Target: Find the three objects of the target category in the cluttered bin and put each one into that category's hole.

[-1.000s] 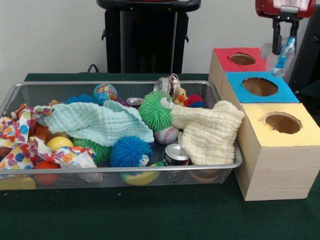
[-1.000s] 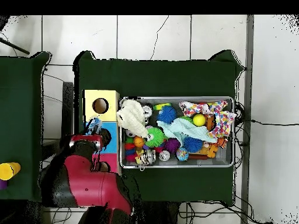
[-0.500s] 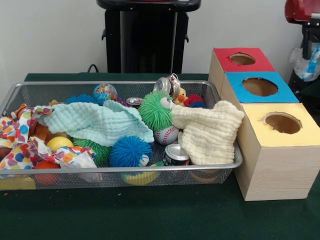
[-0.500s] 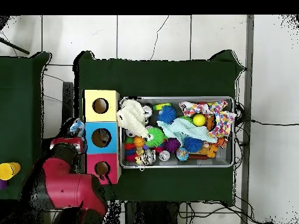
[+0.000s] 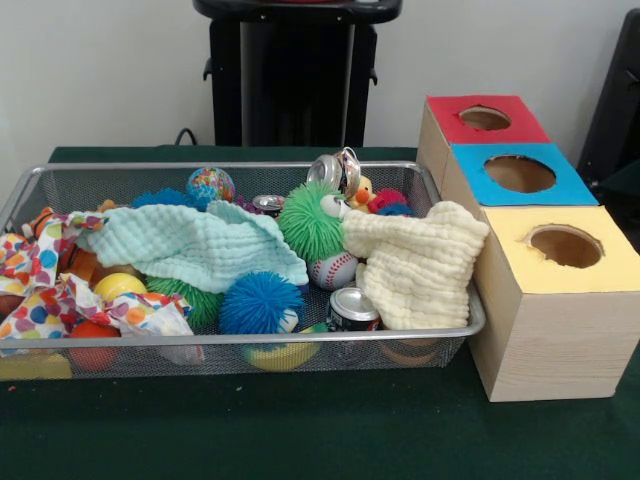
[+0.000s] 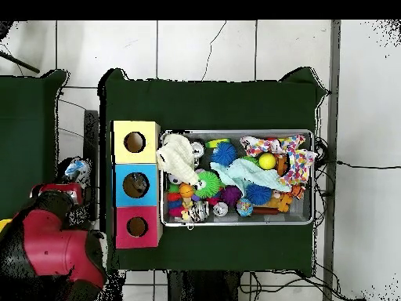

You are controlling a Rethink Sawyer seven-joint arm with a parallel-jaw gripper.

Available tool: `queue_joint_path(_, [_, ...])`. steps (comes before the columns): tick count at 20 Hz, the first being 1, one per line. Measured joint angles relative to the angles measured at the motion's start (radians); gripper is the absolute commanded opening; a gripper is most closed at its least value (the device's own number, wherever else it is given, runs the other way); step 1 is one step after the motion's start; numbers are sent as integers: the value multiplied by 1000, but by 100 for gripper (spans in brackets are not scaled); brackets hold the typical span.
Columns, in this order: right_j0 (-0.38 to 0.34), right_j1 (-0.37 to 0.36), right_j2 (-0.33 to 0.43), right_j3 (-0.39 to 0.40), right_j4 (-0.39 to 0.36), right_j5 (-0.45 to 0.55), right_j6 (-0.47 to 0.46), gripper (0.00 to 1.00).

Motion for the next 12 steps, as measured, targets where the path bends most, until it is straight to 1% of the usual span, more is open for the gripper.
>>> queue_joint_path(4, [43,31,-36,-56,36,62,0,0])
queue_joint_path(6, [71,47,-58,-98,57,111,1,0])
queue_joint_path(12, [98,53,-90,-157,73,173,1,0])
